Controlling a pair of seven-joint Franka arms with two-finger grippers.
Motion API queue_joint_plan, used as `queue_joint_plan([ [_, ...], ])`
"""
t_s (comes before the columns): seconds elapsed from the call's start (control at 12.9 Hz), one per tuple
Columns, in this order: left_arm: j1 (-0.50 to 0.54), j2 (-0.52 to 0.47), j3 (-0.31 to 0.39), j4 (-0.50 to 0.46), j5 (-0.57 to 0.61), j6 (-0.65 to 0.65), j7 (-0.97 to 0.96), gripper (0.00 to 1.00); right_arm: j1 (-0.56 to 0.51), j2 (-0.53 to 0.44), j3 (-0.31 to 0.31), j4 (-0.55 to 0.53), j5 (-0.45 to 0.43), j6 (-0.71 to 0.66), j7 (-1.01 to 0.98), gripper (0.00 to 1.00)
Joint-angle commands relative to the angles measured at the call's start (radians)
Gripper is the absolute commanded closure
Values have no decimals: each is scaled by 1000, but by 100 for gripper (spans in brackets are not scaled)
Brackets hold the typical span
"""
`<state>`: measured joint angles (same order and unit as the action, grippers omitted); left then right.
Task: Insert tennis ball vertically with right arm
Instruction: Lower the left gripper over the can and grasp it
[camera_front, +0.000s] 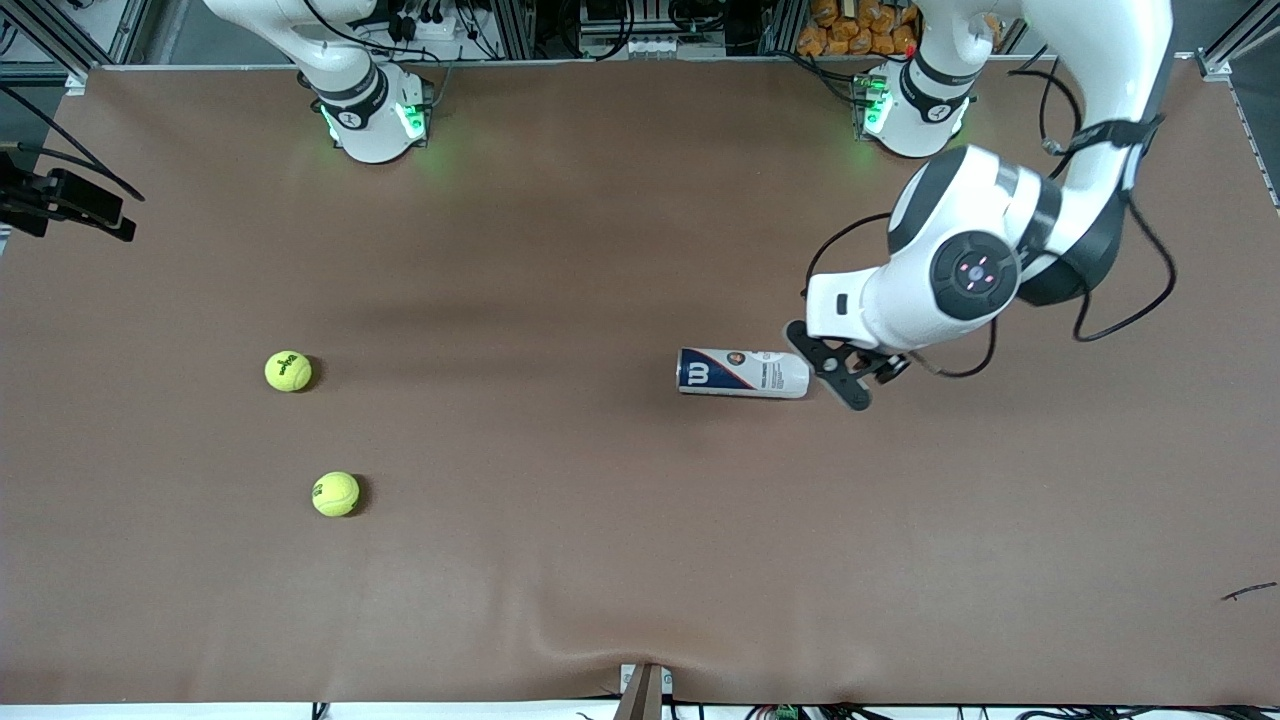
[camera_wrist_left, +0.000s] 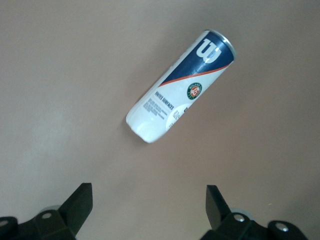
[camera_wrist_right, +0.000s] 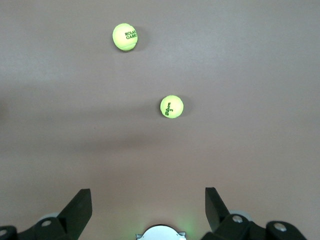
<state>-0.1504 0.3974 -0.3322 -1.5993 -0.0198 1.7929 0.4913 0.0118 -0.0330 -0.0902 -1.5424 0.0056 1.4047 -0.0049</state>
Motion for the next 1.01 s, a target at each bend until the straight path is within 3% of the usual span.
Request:
queue_joint_plan([
  [0.0,-35,55,-4,16,27,65,165,0,-7,-13,0,-13,-3,-3,13,0],
  [0.46,-115,103,-5,-22,187,160,250,0,-4,-11,1,-12,-4,-4,13,0],
  [0.93,-143,129,-5,-169,198,376,297,0,2,42,3,-5,1,80,16,0],
])
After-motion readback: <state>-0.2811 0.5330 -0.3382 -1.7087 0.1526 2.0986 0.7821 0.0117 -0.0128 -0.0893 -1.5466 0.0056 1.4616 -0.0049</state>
